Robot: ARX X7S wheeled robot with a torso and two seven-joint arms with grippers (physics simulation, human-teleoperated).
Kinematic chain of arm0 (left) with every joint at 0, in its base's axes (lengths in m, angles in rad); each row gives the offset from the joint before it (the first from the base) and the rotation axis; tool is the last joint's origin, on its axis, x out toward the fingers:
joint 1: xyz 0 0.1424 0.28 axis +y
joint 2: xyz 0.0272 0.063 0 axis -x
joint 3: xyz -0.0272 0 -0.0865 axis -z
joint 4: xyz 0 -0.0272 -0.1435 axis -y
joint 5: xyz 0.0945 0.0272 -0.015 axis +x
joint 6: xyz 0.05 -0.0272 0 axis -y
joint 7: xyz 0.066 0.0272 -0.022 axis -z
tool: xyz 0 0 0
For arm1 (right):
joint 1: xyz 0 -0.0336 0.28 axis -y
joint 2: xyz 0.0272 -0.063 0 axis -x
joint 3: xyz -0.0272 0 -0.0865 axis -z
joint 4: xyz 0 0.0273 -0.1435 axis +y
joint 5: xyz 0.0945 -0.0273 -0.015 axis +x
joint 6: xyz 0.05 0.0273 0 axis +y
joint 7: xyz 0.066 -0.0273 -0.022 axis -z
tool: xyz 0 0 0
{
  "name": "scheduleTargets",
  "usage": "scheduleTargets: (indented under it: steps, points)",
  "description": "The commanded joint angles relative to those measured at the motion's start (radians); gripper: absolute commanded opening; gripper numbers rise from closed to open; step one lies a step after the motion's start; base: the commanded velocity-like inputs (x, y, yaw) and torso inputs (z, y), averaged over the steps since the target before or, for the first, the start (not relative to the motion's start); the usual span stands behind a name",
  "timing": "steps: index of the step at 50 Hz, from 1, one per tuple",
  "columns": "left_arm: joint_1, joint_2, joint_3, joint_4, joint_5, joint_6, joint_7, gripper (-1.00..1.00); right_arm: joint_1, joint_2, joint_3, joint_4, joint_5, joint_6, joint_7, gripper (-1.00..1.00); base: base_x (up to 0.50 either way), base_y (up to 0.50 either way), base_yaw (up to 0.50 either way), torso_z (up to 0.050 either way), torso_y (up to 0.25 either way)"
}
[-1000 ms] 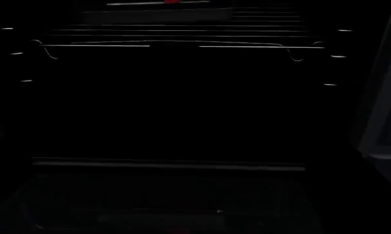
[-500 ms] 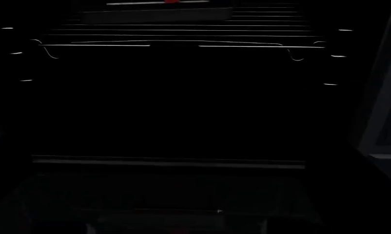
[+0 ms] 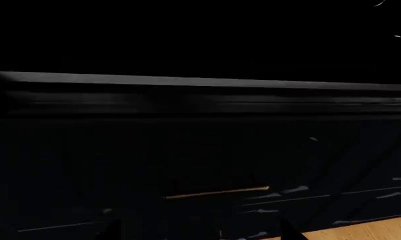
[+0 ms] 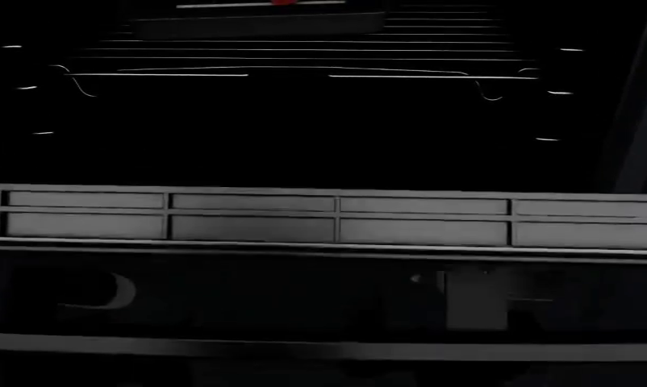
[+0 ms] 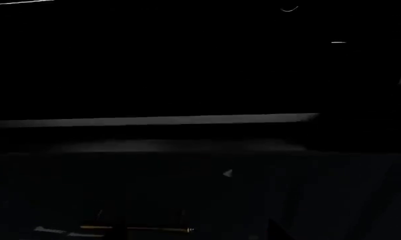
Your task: Close the oven door
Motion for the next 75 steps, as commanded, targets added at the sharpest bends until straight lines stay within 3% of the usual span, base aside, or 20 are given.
scheduleTargets:
  steps: [1,9,12,14,16,17,21,22,23,31,45,52,58,63,68,75]
  points:
    - [-0.134,0.002,-0.039,0.113,-0.073,-0.115,-0.099,1.0,0.122,0.027,-0.005,-0.121,0.019,0.112,0.074,1.0,0.0,0.0,0.0,0.0,0.0]
    - [-0.195,0.011,-0.022,0.085,-0.04,-0.084,-0.096,1.0,0.224,0.03,-0.009,-0.13,0.029,0.165,0.092,1.0,0.0,0.0,0.0,0.0,0.0]
    - [-0.273,0.019,-0.03,0.084,-0.06,-0.127,-0.121,1.0,0.274,0.03,-0.019,-0.111,0.019,0.174,0.088,1.0,0.0,0.0,0.0,0.0,0.0]
    - [-0.256,0.021,0.0,0.041,-0.002,-0.047,-0.078,1.0,0.303,0.03,-0.035,-0.093,0.0,0.168,0.083,1.0,0.0,0.0,0.0,0.0,0.0]
    - [-0.341,0.032,-0.019,0.045,-0.039,-0.117,-0.118,1.0,0.329,0.027,-0.042,-0.065,-0.01,0.159,0.071,1.0,0.0,0.0,0.0,0.0,0.005]
    - [-0.311,0.031,0.021,0.014,0.02,-0.035,-0.074,1.0,0.346,0.027,-0.049,-0.053,-0.021,0.152,0.065,1.0,0.0,0.0,0.0,0.0,0.0]
    - [-0.37,0.051,0.038,-0.038,0.05,0.002,-0.053,1.0,0.4,0.025,-0.066,-0.019,-0.042,0.138,0.047,1.0,0.0,0.0,0.0,0.0,0.0]
    - [-0.42,0.061,0.011,-0.04,0.014,-0.047,-0.077,1.0,0.409,0.023,-0.069,-0.009,-0.046,0.134,0.043,1.0,0.0,0.0,0.0,0.0,0.0]
    - [-0.398,0.061,0.037,-0.068,0.06,0.028,-0.039,1.0,0.424,0.023,-0.074,0.007,-0.056,0.12,0.032,1.0,0.0,0.0,0.0,0.0,0.0]
    - [-0.511,0.1,0.073,-0.251,0.14,0.135,0.023,1.0,0.532,0.012,-0.119,0.133,-0.124,0.018,-0.051,1.0,0.0,0.0,0.0,0.0,0.0]
    - [-0.722,0.233,0.176,-0.751,0.311,0.445,0.181,1.0,0.707,-0.059,-0.217,0.608,-0.288,-0.254,-0.214,1.0,0.0,0.0,0.0,0.0,0.0]
    - [-0.88,0.338,0.217,-1.247,0.373,0.742,0.289,1.0,0.824,-0.133,-0.267,0.964,-0.367,-0.445,-0.31,1.0,0.0,0.0,0.0,0.0,0.0]
    - [-0.967,0.34,0.694,-1.473,-0.066,0.966,0.259,1.0,0.994,-0.241,-0.298,1.479,-0.443,-0.757,-0.412,1.0,0.0,0.0,0.0,0.0,0.0]
    - [-0.986,0.34,0.993,-1.5,-0.357,1.06,0.245,1.0,0.978,-0.226,-0.273,1.484,-0.511,-0.792,-0.435,1.0,0.0,0.0,0.0,0.0,0.0]
    - [-0.99,0.34,1.176,-1.515,-0.526,1.111,0.233,1.0,0.963,-0.229,-0.201,1.484,-0.584,-0.793,-0.432,1.0,0.0,0.0,0.0,0.0,0.0]
    - [-0.983,0.34,1.285,-1.533,-0.654,1.136,0.232,1.0,0.957,-0.225,-0.121,1.484,-0.655,-0.789,-0.43,1.0,0.05,0.0,0.0,0.002,0.0]
